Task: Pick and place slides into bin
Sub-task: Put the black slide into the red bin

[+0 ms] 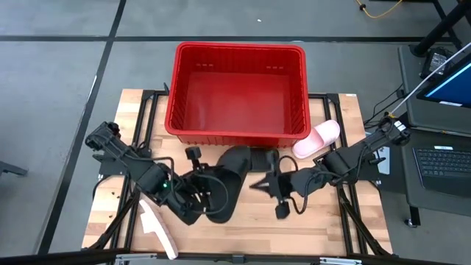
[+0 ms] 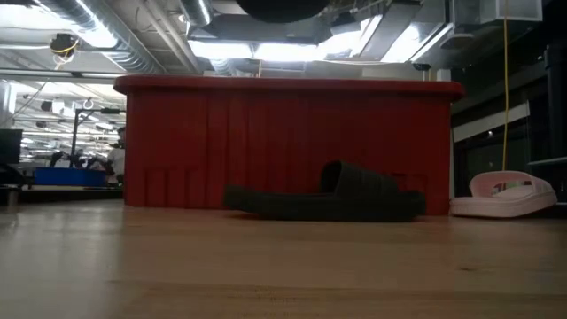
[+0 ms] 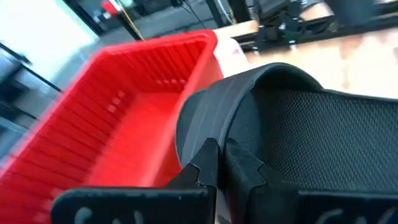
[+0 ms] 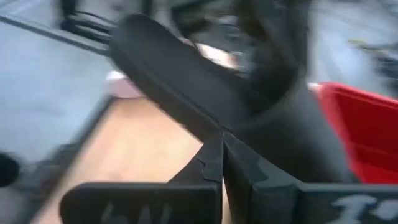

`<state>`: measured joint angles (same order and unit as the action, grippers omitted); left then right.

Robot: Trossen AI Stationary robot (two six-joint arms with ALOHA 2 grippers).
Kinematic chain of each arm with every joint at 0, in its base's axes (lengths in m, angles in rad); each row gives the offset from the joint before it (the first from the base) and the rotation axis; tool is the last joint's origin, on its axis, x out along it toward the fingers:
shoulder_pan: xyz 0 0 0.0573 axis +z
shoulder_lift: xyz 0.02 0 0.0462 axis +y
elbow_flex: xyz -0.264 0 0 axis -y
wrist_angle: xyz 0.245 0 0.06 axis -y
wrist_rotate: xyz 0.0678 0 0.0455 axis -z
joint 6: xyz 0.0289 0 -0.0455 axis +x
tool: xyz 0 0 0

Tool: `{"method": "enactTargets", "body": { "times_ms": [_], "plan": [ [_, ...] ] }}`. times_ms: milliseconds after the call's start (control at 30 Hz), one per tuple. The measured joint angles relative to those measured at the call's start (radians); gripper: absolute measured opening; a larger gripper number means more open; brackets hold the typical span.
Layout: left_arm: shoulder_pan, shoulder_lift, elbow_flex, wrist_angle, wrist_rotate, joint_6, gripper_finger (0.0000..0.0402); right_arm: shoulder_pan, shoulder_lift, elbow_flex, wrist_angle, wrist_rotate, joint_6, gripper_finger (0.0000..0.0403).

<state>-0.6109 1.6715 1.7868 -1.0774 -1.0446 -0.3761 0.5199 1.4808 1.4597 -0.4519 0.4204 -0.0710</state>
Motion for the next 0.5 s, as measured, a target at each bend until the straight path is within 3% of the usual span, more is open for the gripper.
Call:
{"method": "enactTargets", "body": {
  "times_ms": [500],
  "plan": [
    [0.192,-0.113,0.014,0.0,-0.086,0.289,0.0003,-0.007,-0.195,-0.009,-0.124,0.034,0.027,0.0005]
  ]
}}
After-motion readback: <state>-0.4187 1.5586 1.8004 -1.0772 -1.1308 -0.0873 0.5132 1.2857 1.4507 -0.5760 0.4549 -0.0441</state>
